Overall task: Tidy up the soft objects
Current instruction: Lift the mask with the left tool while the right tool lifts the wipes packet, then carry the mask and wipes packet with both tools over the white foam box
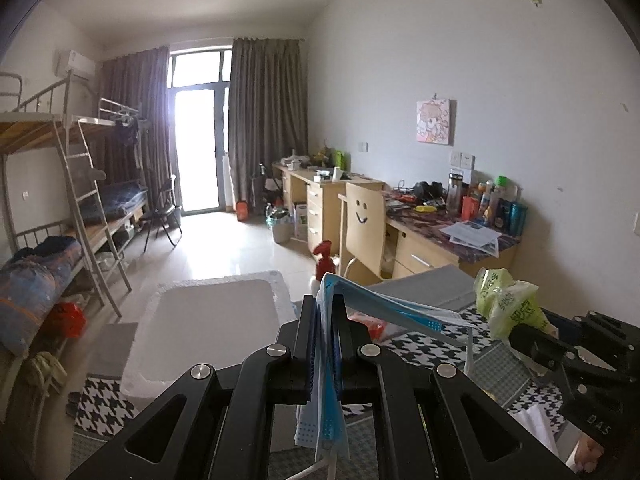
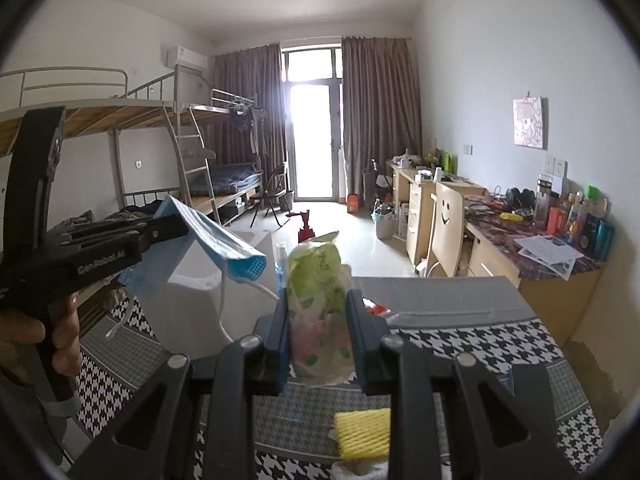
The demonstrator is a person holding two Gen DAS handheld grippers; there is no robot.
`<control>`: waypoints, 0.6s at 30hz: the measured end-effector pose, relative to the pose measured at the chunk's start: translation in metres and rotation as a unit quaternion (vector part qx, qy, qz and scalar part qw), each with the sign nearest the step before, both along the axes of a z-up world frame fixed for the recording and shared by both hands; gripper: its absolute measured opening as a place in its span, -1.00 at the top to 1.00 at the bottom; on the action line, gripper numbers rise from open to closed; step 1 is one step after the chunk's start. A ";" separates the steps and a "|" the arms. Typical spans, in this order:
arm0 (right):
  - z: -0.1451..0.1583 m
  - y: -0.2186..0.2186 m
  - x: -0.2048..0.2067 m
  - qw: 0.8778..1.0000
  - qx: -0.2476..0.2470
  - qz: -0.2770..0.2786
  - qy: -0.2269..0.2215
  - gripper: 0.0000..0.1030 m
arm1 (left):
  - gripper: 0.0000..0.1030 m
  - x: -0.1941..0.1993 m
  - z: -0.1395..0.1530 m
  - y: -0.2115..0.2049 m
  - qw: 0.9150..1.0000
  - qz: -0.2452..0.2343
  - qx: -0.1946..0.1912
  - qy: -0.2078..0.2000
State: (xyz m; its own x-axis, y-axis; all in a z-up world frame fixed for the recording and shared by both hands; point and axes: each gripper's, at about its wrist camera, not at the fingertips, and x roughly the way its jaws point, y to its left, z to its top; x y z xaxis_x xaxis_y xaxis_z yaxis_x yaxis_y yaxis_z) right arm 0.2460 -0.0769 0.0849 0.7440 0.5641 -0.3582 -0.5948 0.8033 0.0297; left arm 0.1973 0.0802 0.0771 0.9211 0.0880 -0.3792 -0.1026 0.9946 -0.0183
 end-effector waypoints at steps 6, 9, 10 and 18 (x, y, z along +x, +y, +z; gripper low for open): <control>0.008 0.009 0.002 1.000 -0.001 0.008 -0.007 0.42 | 0.86 0.006 0.006 0.008 1.000 0.009 0.002 -0.003; 0.011 0.013 0.005 1.000 -0.002 0.014 -0.007 0.42 | 0.86 0.009 0.009 0.013 1.000 0.017 0.000 -0.006; 0.011 0.015 0.005 1.000 -0.003 0.016 -0.007 0.42 | 0.86 0.010 0.009 0.014 1.000 0.019 0.000 -0.007; 0.018 0.026 0.008 1.000 -0.006 0.028 -0.012 0.42 | 0.86 0.020 0.012 0.025 0.999 0.043 0.005 -0.006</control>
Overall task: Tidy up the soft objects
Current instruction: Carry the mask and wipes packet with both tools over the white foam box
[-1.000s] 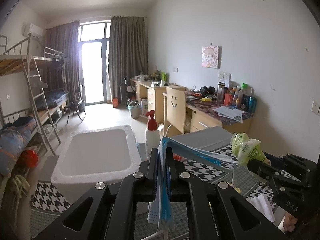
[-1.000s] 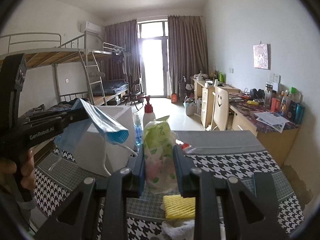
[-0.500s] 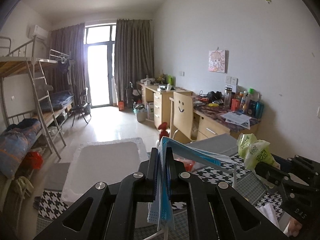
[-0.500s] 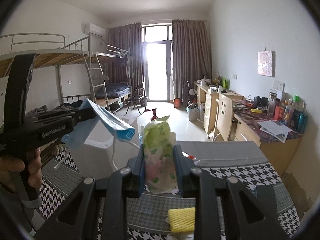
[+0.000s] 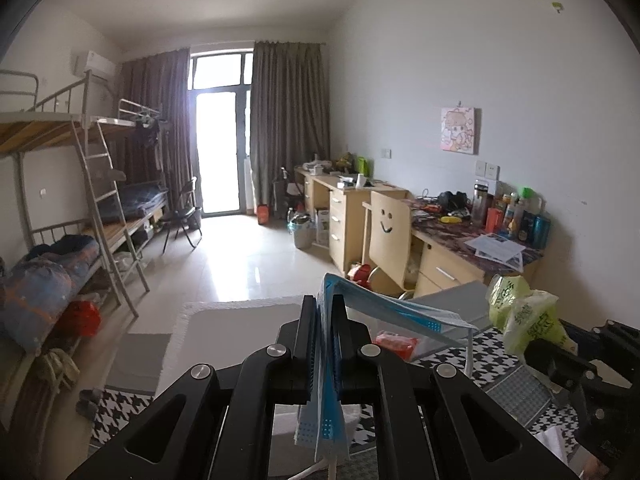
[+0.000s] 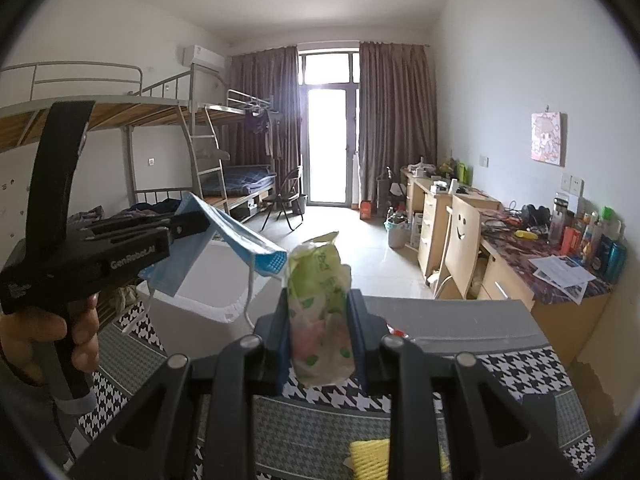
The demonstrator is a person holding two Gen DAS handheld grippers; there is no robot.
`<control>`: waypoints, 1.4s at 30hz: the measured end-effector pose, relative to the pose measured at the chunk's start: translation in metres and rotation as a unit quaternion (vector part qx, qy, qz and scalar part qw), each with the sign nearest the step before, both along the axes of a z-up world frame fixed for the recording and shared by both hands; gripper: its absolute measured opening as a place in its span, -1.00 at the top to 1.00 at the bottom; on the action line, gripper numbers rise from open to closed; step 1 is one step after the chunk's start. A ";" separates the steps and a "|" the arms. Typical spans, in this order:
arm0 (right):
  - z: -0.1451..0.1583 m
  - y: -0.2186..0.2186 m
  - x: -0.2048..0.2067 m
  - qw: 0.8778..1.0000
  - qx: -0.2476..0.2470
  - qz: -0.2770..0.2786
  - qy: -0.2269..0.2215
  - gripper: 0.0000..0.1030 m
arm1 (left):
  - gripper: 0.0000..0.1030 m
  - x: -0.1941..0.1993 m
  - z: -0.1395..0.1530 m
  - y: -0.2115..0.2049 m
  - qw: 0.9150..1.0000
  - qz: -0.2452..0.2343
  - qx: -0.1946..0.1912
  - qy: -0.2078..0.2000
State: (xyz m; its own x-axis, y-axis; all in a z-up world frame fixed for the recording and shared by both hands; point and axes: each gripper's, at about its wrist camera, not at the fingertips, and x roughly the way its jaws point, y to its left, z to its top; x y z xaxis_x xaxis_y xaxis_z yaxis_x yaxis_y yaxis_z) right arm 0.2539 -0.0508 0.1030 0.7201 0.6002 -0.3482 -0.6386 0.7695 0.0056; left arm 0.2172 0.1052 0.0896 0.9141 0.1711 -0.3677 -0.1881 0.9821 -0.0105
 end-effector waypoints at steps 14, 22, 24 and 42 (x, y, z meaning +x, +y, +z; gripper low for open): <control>0.011 0.030 0.008 0.999 -0.011 0.037 0.006 0.42 | 0.86 0.012 0.000 0.030 0.998 0.055 0.012 0.014; 0.013 0.045 0.015 0.998 -0.018 0.057 0.011 0.42 | 0.86 0.016 -0.002 0.042 0.996 0.083 0.010 0.018; 0.014 0.050 0.016 0.998 -0.020 0.062 0.011 0.42 | 0.86 0.016 -0.003 0.045 0.996 0.088 0.011 0.021; 0.009 0.086 0.034 0.995 -0.051 0.085 0.030 0.42 | 0.86 0.047 -0.023 0.080 0.990 0.115 0.007 0.082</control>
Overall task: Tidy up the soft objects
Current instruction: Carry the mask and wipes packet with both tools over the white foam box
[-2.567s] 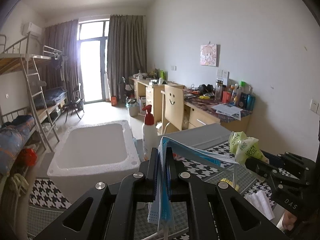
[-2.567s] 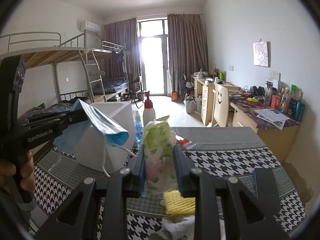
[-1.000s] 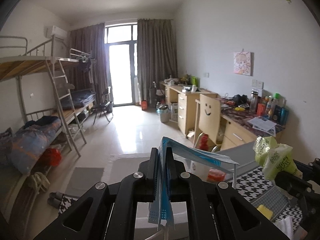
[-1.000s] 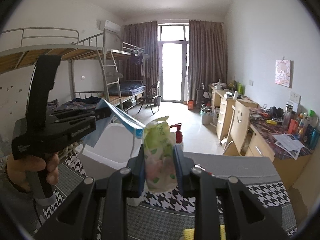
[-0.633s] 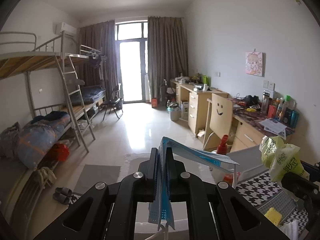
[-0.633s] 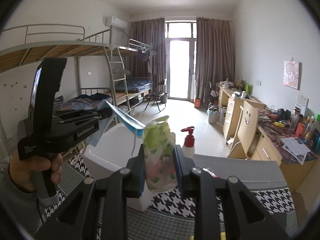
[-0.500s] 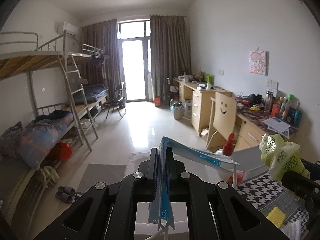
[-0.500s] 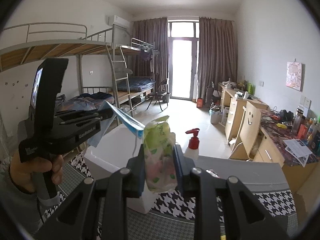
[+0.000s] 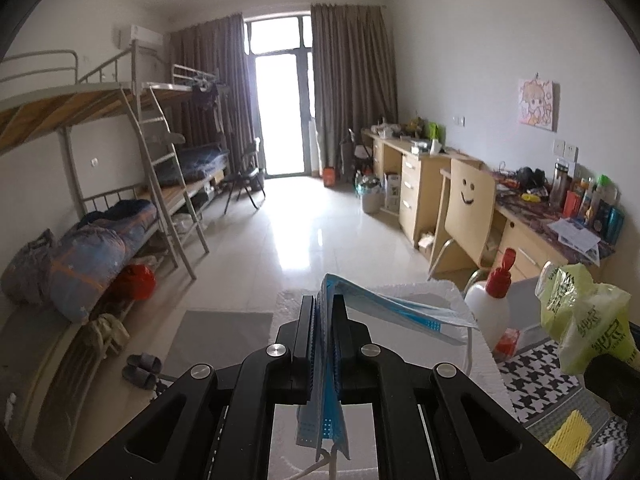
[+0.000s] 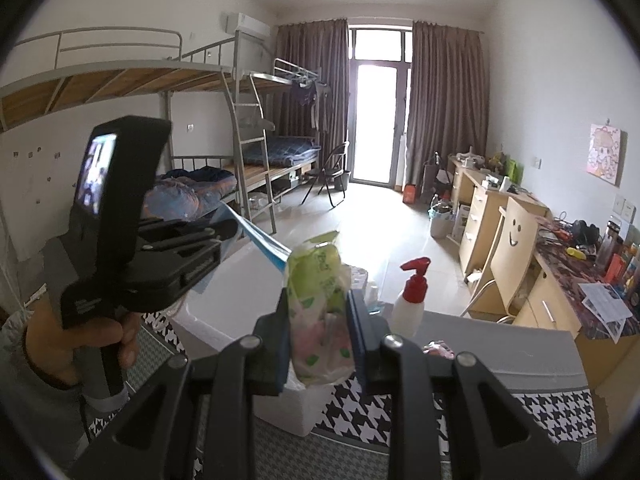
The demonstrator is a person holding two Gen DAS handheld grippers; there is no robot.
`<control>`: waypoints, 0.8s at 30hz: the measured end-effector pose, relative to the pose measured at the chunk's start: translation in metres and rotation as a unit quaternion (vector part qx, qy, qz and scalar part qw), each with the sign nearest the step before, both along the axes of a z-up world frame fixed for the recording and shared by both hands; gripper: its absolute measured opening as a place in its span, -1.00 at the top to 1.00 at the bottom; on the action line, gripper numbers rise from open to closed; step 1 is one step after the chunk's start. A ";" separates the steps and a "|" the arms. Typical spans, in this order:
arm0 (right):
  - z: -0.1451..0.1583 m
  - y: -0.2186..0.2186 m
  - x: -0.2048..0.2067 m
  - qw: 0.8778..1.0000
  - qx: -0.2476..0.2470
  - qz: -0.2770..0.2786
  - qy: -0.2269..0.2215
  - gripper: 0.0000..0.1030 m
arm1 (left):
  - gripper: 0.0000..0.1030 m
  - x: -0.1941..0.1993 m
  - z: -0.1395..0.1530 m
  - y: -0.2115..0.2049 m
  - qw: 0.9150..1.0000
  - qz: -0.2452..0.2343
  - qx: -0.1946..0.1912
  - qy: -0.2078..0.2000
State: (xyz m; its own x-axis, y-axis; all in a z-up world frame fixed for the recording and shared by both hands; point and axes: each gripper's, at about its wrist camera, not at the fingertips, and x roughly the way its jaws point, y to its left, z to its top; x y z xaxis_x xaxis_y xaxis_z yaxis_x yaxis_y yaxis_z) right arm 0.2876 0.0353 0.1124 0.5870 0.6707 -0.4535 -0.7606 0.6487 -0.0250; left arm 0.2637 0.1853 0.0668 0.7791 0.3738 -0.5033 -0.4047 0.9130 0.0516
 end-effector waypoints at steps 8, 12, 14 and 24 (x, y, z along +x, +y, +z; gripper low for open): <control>-0.003 0.010 0.006 1.000 -0.011 0.002 0.004 0.42 | 0.59 0.013 -0.015 0.012 0.999 -0.001 -0.022 0.028; -0.004 0.015 0.007 1.000 -0.015 0.000 0.003 0.42 | -0.14 0.011 -0.020 0.017 0.999 -0.001 -0.041 0.033; -0.006 0.018 0.008 1.000 -0.018 0.001 0.004 0.42 | -0.50 0.010 -0.020 0.018 0.999 0.001 -0.038 0.033; -0.008 0.021 0.016 1.000 -0.020 0.004 0.013 0.42 | -0.92 0.005 -0.023 0.014 0.999 -0.003 0.002 0.045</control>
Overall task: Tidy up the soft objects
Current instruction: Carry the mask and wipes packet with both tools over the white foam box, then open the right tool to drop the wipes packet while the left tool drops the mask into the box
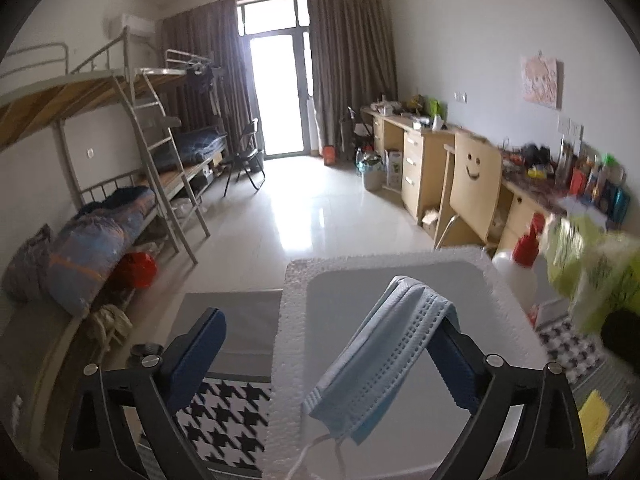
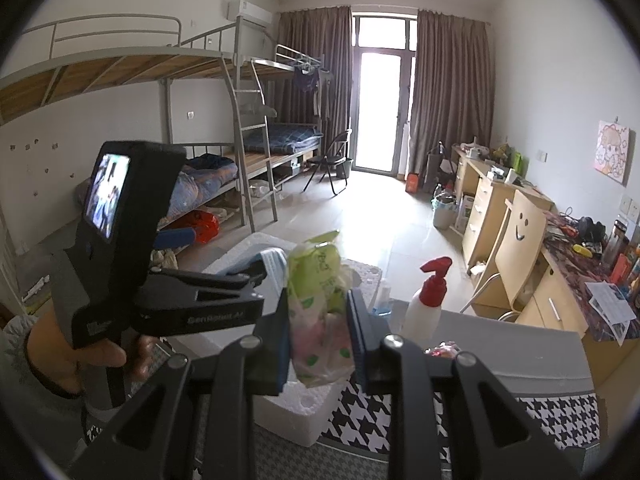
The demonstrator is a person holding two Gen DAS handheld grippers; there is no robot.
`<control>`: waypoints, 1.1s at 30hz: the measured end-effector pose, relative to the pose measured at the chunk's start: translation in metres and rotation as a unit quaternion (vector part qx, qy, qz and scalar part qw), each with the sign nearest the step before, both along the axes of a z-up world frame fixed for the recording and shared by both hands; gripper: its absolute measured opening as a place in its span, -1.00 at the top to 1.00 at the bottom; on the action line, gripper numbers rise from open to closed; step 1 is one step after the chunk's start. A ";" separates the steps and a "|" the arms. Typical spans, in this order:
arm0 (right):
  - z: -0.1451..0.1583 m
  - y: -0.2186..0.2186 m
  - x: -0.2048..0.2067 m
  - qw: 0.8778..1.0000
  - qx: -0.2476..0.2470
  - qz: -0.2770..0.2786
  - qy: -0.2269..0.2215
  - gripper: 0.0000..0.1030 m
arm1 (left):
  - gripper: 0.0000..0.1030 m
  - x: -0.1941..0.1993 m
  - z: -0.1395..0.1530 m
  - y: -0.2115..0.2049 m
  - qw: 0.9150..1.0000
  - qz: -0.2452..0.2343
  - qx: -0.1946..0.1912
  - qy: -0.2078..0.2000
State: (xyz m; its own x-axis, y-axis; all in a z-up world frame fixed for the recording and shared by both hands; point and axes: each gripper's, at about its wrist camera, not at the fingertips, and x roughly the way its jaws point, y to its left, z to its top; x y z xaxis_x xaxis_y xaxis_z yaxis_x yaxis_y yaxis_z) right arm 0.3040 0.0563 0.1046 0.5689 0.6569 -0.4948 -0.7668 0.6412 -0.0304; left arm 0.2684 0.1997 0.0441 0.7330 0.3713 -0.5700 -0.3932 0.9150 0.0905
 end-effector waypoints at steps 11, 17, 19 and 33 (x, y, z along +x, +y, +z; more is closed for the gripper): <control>-0.002 0.005 0.002 1.000 -0.003 0.011 0.006 0.42 | -0.92 -0.011 -0.006 0.000 1.000 -0.019 0.020 0.009; 0.000 0.011 0.002 1.000 0.002 0.026 0.015 0.42 | -0.92 -0.009 -0.006 0.002 1.000 -0.018 0.016 0.005; 0.001 0.015 0.000 0.999 0.003 0.037 0.018 0.42 | -0.92 -0.009 -0.007 0.003 1.000 -0.018 0.014 0.004; -0.008 0.041 0.019 0.998 -0.017 0.043 0.038 0.05 | -0.92 -0.011 -0.011 0.009 1.000 -0.012 0.010 0.004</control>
State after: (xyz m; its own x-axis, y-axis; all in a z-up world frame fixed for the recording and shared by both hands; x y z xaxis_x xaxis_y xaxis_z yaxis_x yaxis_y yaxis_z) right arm 0.3235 0.0974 0.0963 0.4704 0.6841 -0.5574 -0.8199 0.5724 0.0104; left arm 0.2572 0.2091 0.0327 0.7373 0.3650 -0.5685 -0.3697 0.9223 0.1128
